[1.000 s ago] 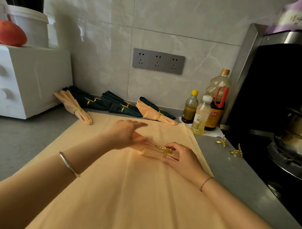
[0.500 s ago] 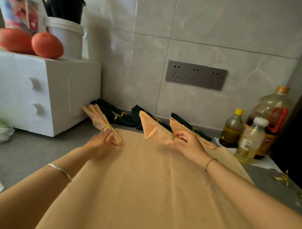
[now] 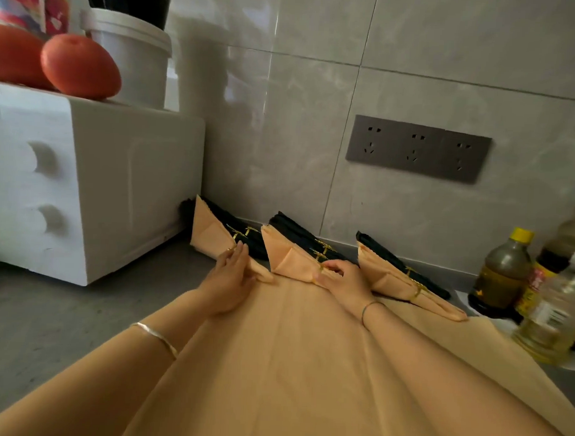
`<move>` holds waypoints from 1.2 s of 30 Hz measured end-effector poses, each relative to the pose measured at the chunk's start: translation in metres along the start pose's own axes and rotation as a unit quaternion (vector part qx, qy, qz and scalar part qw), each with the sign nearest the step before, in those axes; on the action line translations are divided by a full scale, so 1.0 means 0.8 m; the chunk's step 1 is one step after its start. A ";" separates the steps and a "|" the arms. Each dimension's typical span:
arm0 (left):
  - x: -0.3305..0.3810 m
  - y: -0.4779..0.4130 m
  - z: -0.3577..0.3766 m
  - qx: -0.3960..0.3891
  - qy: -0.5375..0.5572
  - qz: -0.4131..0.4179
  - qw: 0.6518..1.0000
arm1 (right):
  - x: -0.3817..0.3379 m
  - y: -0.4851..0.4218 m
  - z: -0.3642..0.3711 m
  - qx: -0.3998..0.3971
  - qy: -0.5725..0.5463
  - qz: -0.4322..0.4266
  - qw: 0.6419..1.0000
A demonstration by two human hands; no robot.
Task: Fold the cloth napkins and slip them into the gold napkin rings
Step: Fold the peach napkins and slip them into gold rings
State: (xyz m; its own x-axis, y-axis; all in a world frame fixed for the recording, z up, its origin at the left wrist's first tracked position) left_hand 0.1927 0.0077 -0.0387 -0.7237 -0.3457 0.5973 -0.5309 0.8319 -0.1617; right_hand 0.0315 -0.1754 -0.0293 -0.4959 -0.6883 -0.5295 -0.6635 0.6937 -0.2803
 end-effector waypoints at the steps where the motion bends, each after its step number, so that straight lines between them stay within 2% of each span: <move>1: -0.001 -0.001 -0.001 0.017 -0.016 0.014 1.000 | 0.003 -0.003 0.004 0.009 0.007 -0.003 1.000; 3: -0.003 -0.003 -0.009 0.046 -0.115 0.060 0.990 | 0.007 -0.005 0.006 0.018 0.024 -0.016 0.999; 6: -0.011 -0.014 -0.029 -0.010 -0.258 0.093 0.962 | 0.008 -0.001 0.006 0.020 0.027 -0.029 0.999; 9: -0.023 -0.020 -0.048 -0.043 -0.306 0.117 0.944 | 0.007 0.002 0.004 0.009 0.025 -0.033 0.999; 12: -0.028 -0.011 -0.052 0.022 -0.270 0.159 0.949 | 0.007 0.005 0.004 0.002 0.019 -0.047 0.999; 17: -0.031 -0.015 -0.042 0.099 -0.179 0.126 0.971 | 0.011 0.004 0.011 0.016 -0.024 -0.046 0.999; 22: -0.032 -0.025 -0.042 0.108 -0.167 0.094 0.975 | 0.004 -0.004 0.015 0.089 0.071 -0.085 0.990; 25: -0.027 -0.011 -0.034 0.147 -0.094 0.069 0.982 | 0.003 0.003 0.011 0.078 0.074 -0.082 0.991; 27: -0.015 0.009 -0.024 0.133 -0.065 0.024 0.989 | 0.005 0.021 0.006 0.060 0.045 -0.072 0.995; 30: 0.017 0.050 -0.004 0.075 -0.082 -0.025 0.994 | 0.009 0.067 -0.011 0.044 0.051 -0.064 0.996; 33: 0.067 0.101 0.021 -0.007 -0.070 -0.018 0.997 | 0.022 0.128 -0.035 -0.005 0.095 -0.043 0.994; 36: 0.118 0.163 0.049 -0.129 -0.084 0.033 0.988 | 0.037 0.207 -0.071 -0.074 0.156 -0.008 0.985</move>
State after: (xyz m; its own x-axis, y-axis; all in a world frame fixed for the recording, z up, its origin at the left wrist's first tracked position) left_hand 0.0379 0.0665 -0.0344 -0.8274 -0.3355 0.4504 -0.3656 0.9305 0.0215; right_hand -0.1243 -0.0930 -0.0460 -0.6167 -0.7470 -0.2483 -0.7359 0.6591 -0.1551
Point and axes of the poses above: each hand's wrist, its own y-axis away from the middle knuckle, its own z-axis out of the palm, x = y × z, the point moved 1 cm from there along -y, towards the middle knuckle, and after that the axes turned 12 degrees about y, right-handed, at the moved point
